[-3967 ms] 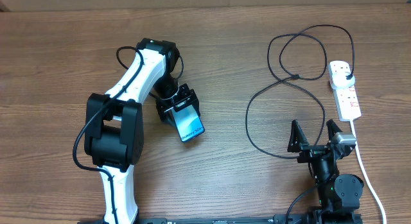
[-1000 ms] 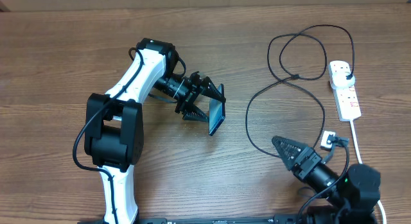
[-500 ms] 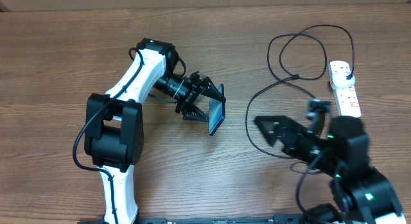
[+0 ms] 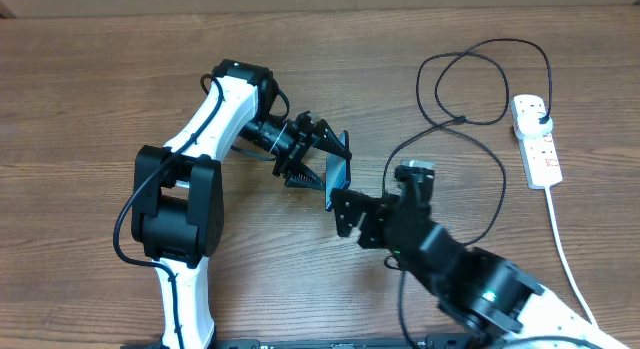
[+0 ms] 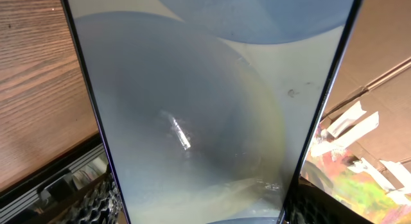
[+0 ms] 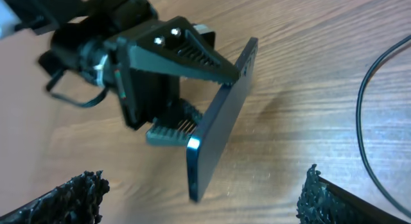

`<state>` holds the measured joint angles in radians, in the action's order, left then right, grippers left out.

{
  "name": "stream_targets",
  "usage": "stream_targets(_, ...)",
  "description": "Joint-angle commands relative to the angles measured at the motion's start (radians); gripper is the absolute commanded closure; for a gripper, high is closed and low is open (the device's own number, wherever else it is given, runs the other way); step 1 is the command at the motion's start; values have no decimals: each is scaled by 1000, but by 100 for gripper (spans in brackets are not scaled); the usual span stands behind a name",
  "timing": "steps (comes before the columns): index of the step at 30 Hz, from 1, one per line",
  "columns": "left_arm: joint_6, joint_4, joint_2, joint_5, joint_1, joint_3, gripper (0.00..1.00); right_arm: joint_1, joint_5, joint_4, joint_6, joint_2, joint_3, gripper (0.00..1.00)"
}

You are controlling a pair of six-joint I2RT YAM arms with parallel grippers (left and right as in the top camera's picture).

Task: Plug charger to phone and switch on socket
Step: 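Move the right gripper toward the phone held by the left gripper, then close the right gripper on the phone's edge beside the left gripper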

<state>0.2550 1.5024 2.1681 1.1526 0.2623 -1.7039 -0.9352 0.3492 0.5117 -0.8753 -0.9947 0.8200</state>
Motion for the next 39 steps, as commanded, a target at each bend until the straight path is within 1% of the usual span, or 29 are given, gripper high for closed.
stream_targets(1,-9,3,10,53,6,-28,32,-13,103,-42,-16,-77,25,0)
stream_targets(6,-8,-4,10,53,6,-28,32,-13,98,-146,-15,-193,25,0)
stream_targets(10,-8,-8,10,53,6,-28,32,-13,91,-150,-16,-256,25,0)
stream_targets(14,-8,-12,10,53,6,-28,32,-13,84,-168,-16,-274,25,1)
stream_targets(16,-8,-13,10,53,6,-28,32,-13,84,-191,-16,-274,25,7)
stream_targets(17,-8,-14,10,53,6,-28,32,-13,84,-201,-16,-274,25,11)
stream_targets(20,-4,-15,10,53,6,-28,32,-13,84,-227,-21,-275,24,31)
stream_targets(21,-4,-15,10,53,6,-28,32,-13,84,-227,-35,-276,24,33)
stream_targets(24,-5,-15,10,53,6,-28,32,-13,84,-226,-72,-282,21,33)
stream_targets(34,-5,-15,10,53,6,-28,32,-13,95,-258,-72,-349,19,32)
stream_targets(38,-4,-15,10,53,6,-28,32,-13,138,-282,-72,-368,19,34)
stream_targets(39,-4,-15,10,53,6,-28,32,-13,148,-300,-72,-372,19,36)
